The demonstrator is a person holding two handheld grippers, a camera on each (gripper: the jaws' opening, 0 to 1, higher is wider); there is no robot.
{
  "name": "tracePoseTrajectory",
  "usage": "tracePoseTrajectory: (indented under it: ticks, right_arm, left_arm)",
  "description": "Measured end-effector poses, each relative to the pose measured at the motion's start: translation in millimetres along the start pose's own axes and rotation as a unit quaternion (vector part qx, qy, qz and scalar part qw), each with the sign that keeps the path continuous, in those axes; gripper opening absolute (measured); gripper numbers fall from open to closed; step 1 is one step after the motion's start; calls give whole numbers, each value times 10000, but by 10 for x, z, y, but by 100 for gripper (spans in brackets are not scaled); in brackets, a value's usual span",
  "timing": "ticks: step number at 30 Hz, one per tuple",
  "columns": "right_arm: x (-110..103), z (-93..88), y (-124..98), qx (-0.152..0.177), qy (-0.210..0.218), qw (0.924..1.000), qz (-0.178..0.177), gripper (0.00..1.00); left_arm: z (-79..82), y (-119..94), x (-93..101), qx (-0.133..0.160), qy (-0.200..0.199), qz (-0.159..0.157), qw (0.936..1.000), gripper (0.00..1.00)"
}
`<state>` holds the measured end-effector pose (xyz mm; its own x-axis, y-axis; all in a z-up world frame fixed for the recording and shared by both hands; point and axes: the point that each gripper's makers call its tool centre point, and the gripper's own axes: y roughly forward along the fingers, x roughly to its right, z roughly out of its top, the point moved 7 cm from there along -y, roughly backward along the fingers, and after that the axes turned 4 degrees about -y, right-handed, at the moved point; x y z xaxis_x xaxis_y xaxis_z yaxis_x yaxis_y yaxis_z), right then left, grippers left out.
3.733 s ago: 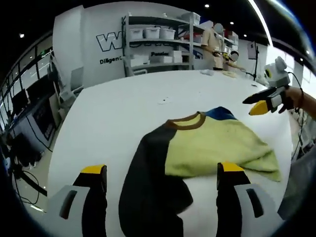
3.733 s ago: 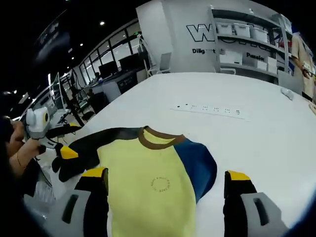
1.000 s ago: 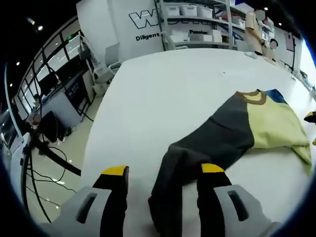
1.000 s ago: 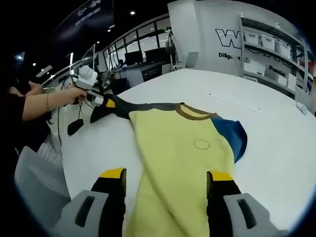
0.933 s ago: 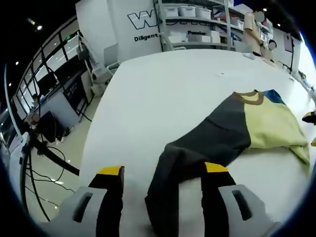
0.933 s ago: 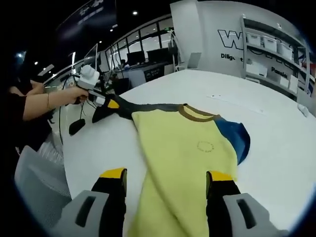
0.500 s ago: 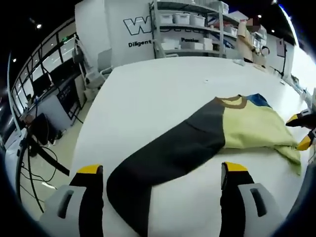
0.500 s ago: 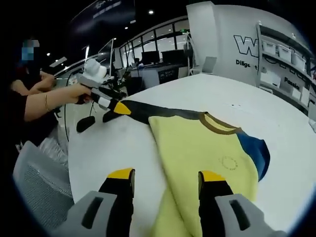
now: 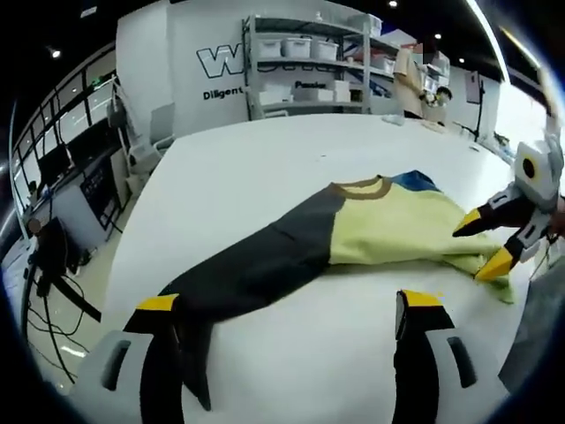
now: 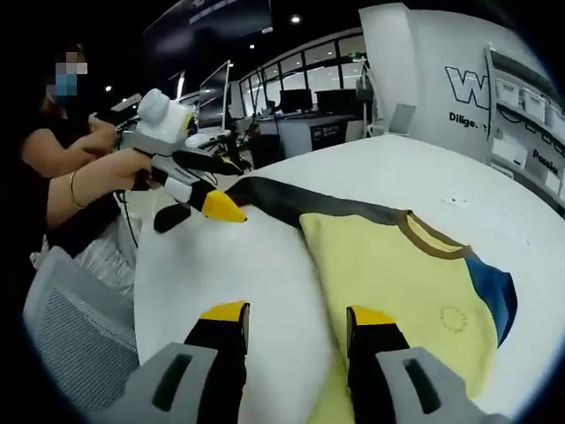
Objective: Fold the garment on the visible template until the final outline fits inside the template.
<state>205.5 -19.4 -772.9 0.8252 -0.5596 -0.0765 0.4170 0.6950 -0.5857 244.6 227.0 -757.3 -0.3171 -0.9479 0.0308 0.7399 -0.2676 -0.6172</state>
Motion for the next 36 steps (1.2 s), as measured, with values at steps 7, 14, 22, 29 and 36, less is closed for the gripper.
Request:
tracePoseTrajectory:
  ticks: [7,14,22,29,36]
  right_arm:
    - [-165,-114,79,-308,-147,9987,373,41]
    - [-55,-213,173,-567,-136,9983,60,44]
    - [116,-165,204,-494,-226,9978,-370,38]
    - [279,-179,289,-624,-459,9937,-808,24]
    - [385,-239,347,-878,-886,9851,-1183,11]
  left_arm:
    - [16,-92,150,115,108,-188,9997,99]
    - [-30,-246,348,208,296,-338,9988,99]
    - [-130,-268,488,445,574,-552,9958,99]
    - [-248,-279,576,301,615,-660,9955,98]
    - [-290,-272,633,256,612,-718,9952,96]
